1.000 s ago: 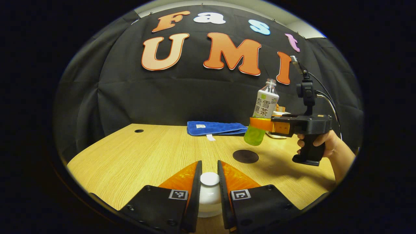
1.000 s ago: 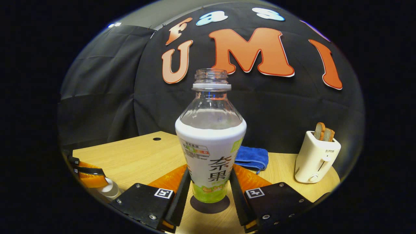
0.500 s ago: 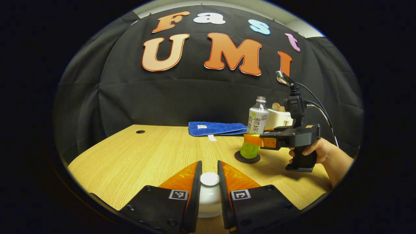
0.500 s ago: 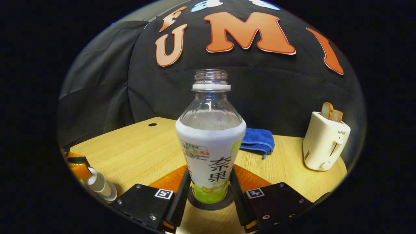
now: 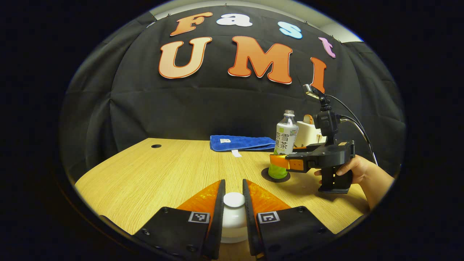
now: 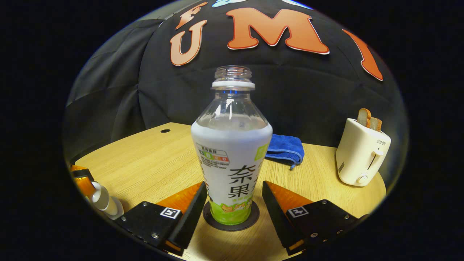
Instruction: Open the teacup lid with one hand, grasp the water bottle and pour water into the teacup with the other hand; after pouring, place the water bottle on the coaster and then close the teacup lid.
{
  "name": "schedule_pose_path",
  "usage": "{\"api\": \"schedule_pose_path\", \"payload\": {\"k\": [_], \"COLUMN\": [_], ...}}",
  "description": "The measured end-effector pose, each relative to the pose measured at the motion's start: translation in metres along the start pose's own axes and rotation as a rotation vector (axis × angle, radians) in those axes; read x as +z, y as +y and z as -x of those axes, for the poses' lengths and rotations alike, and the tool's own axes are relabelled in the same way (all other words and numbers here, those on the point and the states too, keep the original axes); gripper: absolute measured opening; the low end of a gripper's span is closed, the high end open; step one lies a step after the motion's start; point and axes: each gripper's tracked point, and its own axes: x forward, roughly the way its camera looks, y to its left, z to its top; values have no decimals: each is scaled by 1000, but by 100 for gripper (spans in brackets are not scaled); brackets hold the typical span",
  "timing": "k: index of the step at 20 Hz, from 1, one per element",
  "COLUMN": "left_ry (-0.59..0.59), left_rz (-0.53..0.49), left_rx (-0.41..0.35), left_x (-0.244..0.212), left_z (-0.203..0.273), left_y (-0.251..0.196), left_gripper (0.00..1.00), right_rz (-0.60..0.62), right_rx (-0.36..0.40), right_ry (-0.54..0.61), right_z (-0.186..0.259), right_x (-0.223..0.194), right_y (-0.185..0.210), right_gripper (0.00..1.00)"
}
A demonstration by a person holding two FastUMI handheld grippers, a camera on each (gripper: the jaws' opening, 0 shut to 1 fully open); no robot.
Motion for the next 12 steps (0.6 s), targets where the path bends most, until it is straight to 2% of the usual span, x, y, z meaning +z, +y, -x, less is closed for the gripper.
{"api": "schedule_pose_path", "payload": {"k": [2,4,10,12], "left_ry": [16,25,-1,26], "left_rz": [-3,1,-1,-18], "left_rx": [10,18,32,27], "left_x": [-6,-13,-16,-22], "left_z": [-2,-1,-1,1], "left_y": [3,5,7,6], "left_gripper": [31,34,35,35], "right_rz": [0,15,25,28], "right_rx": [7,2,-5,-8], "right_ry": [-6,-16,-32,-45], "right_z": [8,18,49,61], "right_x": [4,5,3,4], "right_y": [-1,-4,-11,-12], "right_gripper": [98,98,98,98]}}
